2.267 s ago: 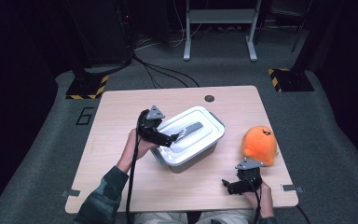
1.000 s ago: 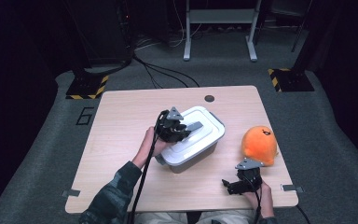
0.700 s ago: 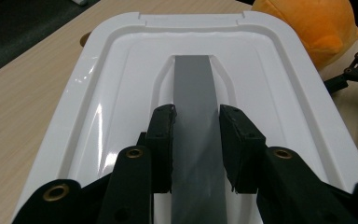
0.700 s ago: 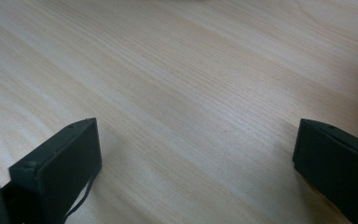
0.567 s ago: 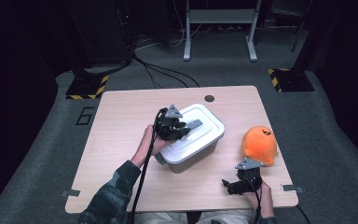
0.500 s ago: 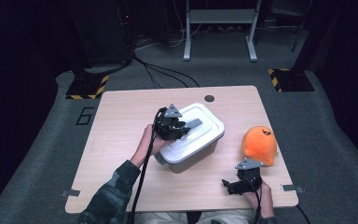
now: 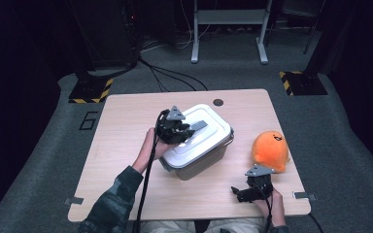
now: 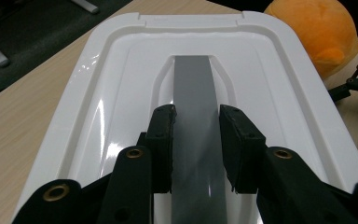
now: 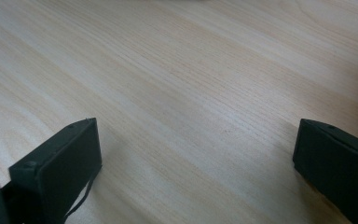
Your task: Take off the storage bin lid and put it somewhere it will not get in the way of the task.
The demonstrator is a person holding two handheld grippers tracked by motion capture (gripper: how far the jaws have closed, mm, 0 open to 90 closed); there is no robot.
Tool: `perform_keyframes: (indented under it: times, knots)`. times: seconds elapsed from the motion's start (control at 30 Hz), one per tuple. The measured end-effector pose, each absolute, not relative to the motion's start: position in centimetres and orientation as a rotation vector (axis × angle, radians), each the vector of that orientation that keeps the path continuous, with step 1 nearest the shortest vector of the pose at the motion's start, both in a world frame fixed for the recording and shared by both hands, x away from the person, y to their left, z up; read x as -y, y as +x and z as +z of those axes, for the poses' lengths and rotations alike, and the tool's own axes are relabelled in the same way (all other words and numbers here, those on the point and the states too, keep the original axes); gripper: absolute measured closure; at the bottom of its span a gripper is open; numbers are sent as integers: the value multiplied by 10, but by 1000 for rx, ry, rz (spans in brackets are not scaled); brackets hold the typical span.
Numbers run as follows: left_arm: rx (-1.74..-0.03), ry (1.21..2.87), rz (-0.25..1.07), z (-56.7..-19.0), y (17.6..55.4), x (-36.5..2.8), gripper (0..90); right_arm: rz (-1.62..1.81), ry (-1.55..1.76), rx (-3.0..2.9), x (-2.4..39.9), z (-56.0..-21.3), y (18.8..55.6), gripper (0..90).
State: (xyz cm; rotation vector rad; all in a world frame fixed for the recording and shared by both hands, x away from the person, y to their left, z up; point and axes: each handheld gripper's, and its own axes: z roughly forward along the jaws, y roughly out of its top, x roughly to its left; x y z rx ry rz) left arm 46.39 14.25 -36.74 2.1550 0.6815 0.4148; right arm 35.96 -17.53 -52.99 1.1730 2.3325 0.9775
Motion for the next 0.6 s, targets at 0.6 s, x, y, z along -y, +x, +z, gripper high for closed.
perform_keyframes:
  times: [0.6]
  knots:
    - [-758,2117,476,-357,465,-176,659,977,1173,-2333,175,-530,360,2]
